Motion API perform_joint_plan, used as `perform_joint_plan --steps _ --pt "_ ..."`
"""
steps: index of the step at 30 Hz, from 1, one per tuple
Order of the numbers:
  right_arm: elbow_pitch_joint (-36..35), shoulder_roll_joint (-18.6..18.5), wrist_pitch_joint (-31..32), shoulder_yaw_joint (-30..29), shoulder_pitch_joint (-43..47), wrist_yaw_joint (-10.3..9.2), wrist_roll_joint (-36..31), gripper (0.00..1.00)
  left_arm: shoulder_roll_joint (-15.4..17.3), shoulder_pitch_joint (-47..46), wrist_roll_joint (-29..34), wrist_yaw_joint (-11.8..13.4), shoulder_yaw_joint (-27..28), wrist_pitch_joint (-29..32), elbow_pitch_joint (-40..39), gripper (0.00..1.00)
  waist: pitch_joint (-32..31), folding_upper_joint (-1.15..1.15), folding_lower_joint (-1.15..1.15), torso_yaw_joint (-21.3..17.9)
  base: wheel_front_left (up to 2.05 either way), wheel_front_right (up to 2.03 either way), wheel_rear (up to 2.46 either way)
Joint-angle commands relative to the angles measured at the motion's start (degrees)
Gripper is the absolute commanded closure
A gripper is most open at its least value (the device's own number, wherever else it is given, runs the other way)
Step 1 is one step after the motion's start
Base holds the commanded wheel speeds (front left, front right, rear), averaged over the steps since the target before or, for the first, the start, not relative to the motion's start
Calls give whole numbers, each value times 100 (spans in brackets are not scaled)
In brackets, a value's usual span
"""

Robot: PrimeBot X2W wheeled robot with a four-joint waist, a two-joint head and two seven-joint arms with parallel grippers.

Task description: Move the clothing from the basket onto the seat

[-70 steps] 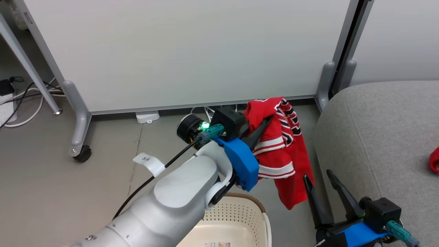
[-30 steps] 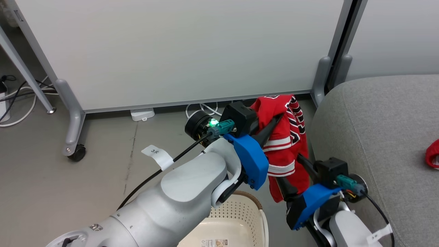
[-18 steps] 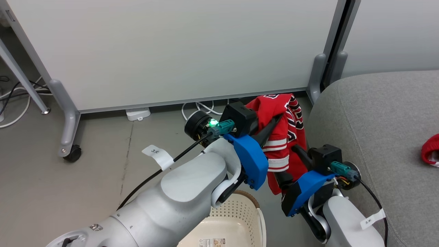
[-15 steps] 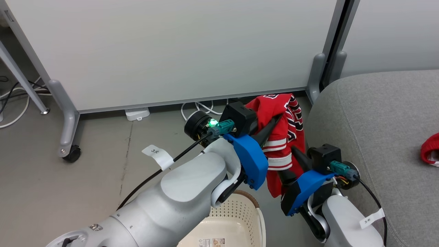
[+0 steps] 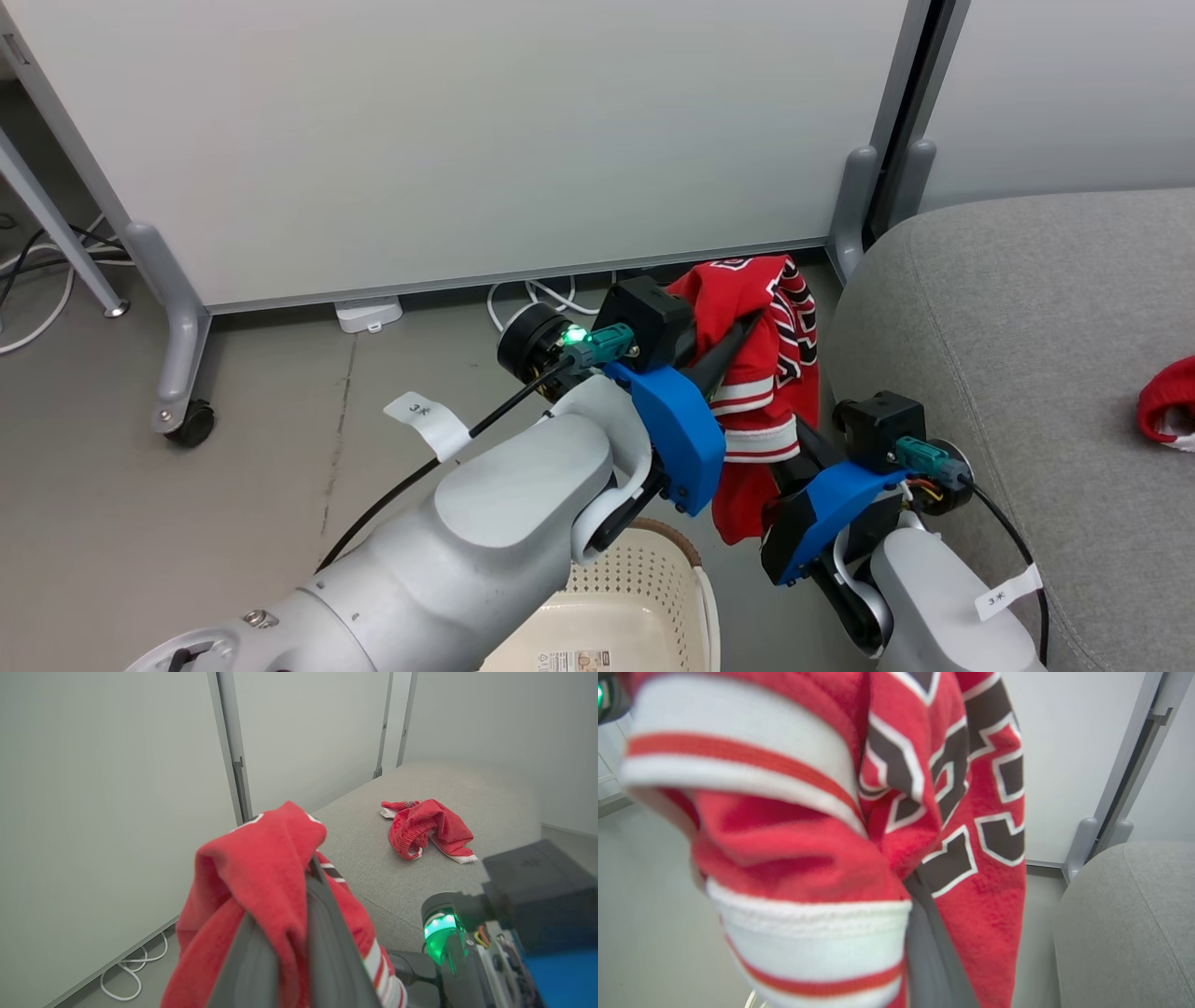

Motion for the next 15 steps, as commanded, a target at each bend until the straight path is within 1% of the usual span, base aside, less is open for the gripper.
perform_joint_plan --steps 1,3,4,5,6,7,15 --pt "33 -4 -34 12 -80 3 33 100 -1 11 -46 -26 -15 16 9 100 1 0 0 -3 0 0 0" --pt "59 -4 -55 17 -99 3 39 100 -1 20 -76 -29 -15 25 17 100 8 0 0 -7 0 0 0" --pt "75 -4 -64 17 -110 3 43 100 -1 26 -76 -31 -15 28 16 83 12 0 0 -8 0 0 0" --pt "86 -4 -70 15 -121 3 50 100 -1 27 -76 -32 -15 28 17 69 17 0 0 -9 0 0 0" --pt "92 -4 -74 14 -125 3 57 100 -1 27 -66 -25 -15 20 19 36 21 0 0 -9 0 0 0" --pt "99 -4 -86 15 -120 3 60 100 -1 33 -51 -19 -15 4 22 0 24 0 0 -10 0 0 0" --pt "151 -4 -143 -33 -136 3 71 100 -1 118 -128 32 -15 -106 75 0 22 0 0 -4 0 0 0"
